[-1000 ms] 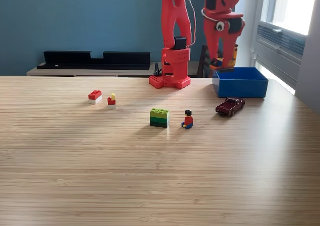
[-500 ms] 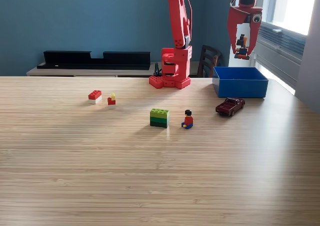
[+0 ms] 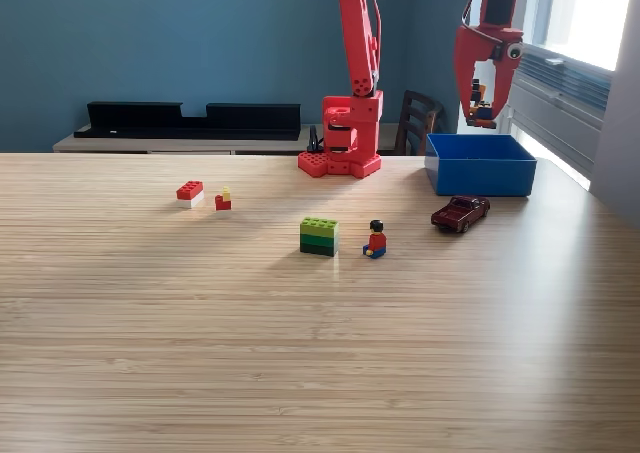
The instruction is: Grasp a lego block and put it in the bin.
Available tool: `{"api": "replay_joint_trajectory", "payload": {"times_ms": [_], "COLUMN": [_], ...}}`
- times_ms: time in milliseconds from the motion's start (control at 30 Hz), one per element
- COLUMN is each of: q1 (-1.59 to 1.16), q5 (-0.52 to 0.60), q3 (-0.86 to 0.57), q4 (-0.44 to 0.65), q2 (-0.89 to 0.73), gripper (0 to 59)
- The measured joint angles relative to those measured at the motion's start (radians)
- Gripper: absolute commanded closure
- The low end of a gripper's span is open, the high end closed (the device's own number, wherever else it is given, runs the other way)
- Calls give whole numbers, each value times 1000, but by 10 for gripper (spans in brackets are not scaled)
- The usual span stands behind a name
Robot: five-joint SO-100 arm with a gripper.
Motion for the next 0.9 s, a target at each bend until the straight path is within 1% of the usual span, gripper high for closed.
{"api": "replay_joint_trajectory", "payload": {"times_ms": [500, 600, 767, 867, 900], "q1": [52, 49, 51, 51, 51], "q5": [0, 0, 0, -3, -11], "q3": [-12, -81, -196, -235, -249], "q4": [-3, 31, 67, 71, 72], "q2": [-8, -75, -233, -298, -321], "gripper": [586, 586, 583, 410, 369]}}
